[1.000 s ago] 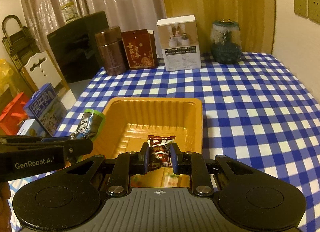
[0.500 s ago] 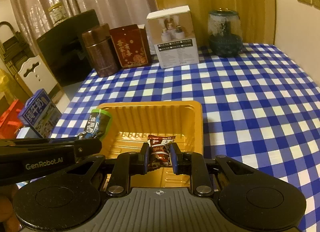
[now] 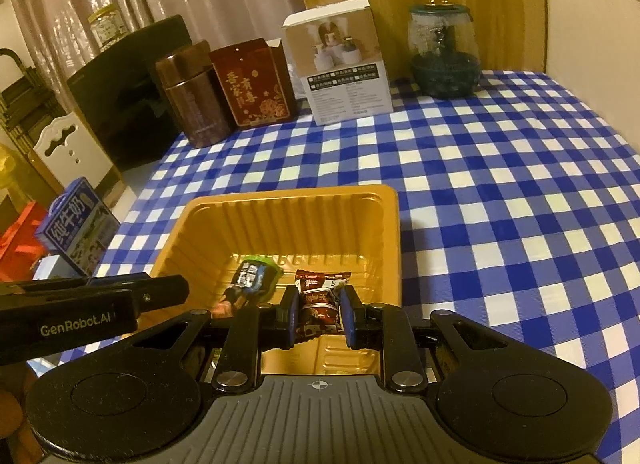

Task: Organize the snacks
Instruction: 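Lower both tools into the tray and open them to drop the snacks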

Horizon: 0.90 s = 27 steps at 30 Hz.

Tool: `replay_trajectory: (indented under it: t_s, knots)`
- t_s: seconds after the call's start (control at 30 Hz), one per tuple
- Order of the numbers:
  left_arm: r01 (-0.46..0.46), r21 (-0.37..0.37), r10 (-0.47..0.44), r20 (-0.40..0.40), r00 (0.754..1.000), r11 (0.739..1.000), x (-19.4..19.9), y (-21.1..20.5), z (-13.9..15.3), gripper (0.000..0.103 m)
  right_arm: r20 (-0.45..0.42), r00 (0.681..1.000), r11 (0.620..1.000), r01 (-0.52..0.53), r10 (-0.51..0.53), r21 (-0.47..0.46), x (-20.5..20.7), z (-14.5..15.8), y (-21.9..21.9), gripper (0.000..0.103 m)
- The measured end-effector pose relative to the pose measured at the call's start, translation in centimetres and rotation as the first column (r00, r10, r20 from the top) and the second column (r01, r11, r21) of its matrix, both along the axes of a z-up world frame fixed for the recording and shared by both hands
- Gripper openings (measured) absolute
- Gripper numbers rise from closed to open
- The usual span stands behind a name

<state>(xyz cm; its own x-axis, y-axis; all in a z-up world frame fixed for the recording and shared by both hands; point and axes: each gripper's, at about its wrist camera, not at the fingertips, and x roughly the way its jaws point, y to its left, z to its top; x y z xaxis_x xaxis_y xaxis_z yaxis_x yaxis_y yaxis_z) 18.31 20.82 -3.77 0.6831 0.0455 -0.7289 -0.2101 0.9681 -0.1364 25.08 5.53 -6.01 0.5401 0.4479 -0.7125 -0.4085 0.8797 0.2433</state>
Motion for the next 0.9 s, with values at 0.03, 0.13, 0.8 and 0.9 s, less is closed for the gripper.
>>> replay_trajectory:
  t_s: [0.03,0.13,0.8,0.9]
  knots:
    - [0.002,0.001,-0.002,0.000,1.000,1.000,-0.1,0.1,0.1,0.032,0.000,1.000,1.000,-0.002,0.002,0.003,0.0,0.1,0.1,0.023]
    - [0.008,0.000,-0.008,0.002,1.000,1.000,-0.3,0.1,0.3,0.032,-0.002,1.000,1.000,-0.009,0.009,0.012,-0.1,0.3,0.4,0.023]
    - [-0.003,0.002,0.003,0.018,1.000,1.000,-0.8,0.7,0.8,0.032,-0.014,1.000,0.999,-0.018,0.018,0.047,0.2,0.8,1.1,0.023]
    - [-0.007,0.003,0.007,0.016,1.000,1.000,-0.9,0.8,0.8,0.032,-0.022,1.000,0.997,-0.016,0.017,0.071,0.5,0.7,1.0,0.023]
